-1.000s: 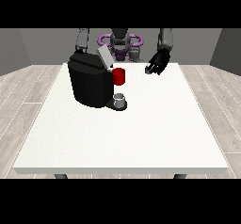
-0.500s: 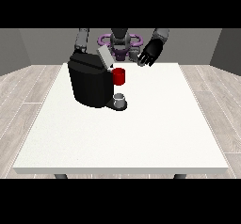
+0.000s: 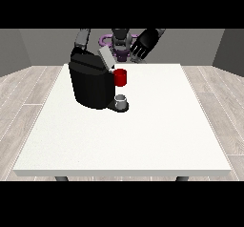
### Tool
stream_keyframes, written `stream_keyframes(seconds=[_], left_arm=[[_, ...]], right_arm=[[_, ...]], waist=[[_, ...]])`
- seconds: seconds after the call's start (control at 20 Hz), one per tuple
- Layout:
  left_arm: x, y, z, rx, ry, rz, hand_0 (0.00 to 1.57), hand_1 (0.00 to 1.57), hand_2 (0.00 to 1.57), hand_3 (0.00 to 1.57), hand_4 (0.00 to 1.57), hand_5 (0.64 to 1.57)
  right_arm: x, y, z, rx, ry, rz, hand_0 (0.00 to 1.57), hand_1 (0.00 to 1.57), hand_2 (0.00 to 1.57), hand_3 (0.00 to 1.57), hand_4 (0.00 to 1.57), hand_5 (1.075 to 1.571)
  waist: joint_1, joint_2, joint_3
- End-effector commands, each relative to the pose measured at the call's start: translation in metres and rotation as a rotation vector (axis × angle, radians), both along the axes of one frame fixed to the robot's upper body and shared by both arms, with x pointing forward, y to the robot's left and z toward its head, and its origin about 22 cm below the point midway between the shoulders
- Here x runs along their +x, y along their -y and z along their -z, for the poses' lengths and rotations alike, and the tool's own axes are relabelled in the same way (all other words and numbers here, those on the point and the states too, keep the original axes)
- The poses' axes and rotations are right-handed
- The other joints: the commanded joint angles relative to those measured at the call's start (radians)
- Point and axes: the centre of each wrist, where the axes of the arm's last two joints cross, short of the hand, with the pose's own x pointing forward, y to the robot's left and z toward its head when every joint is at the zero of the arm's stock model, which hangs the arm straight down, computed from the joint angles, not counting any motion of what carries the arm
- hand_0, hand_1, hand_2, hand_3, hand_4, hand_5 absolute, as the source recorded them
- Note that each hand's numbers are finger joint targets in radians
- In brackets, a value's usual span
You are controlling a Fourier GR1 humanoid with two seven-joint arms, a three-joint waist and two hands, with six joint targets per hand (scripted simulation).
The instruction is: Insert the coffee pod into the coffee machine and close the lid
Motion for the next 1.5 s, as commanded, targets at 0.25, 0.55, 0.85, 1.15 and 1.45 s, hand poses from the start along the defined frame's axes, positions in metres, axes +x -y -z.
stream_keyframes(seconds=[0.25, 0.55, 0.85, 1.15, 1.45], left_arm=[[0.008, -0.002, -0.070, 0.006, 0.076, -0.052, 1.20, 1.20, 1.27, 1.26, 0.49, 1.571], [0.011, -0.003, -0.063, -0.027, 0.121, -0.060, 1.27, 1.27, 1.30, 1.26, 0.47, 1.571], [0.013, -0.008, -0.091, 0.004, 0.142, -0.068, 1.19, 1.19, 1.27, 1.23, 0.47, 1.571], [0.013, -0.012, -0.081, 0.023, 0.148, -0.050, 1.26, 1.26, 1.29, 1.23, 0.43, 1.571], [0.015, 0.008, -0.072, 0.016, 0.105, -0.006, 1.19, 1.19, 1.23, 1.20, 0.44, 1.571]], right_arm=[[0.014, 0.006, -0.032, 0.011, 0.079, -0.015, 0.00, 0.00, 0.00, 0.00, 0.00, 1.571], [0.021, -0.003, -0.057, 0.000, 0.153, -0.002, 0.00, 0.00, 0.00, 0.00, 0.00, 1.571], [0.035, -0.003, -0.087, 0.022, 0.195, 0.000, 0.00, 0.00, 0.00, 0.00, 0.00, 1.571], [0.029, 0.019, -0.068, 0.020, 0.211, 0.036, 0.00, 0.00, 0.00, 0.00, 0.10, 1.571], [0.031, 0.018, -0.057, 0.022, 0.172, 0.089, 0.00, 0.00, 0.00, 0.00, 0.19, 1.571]], waist=[[-0.070, 0.056, 0.0002], [-0.107, 0.129, -0.0001], [-0.113, 0.183, 0.0000], [-0.106, 0.212, 0.0003], [-0.056, 0.184, 0.0002]])
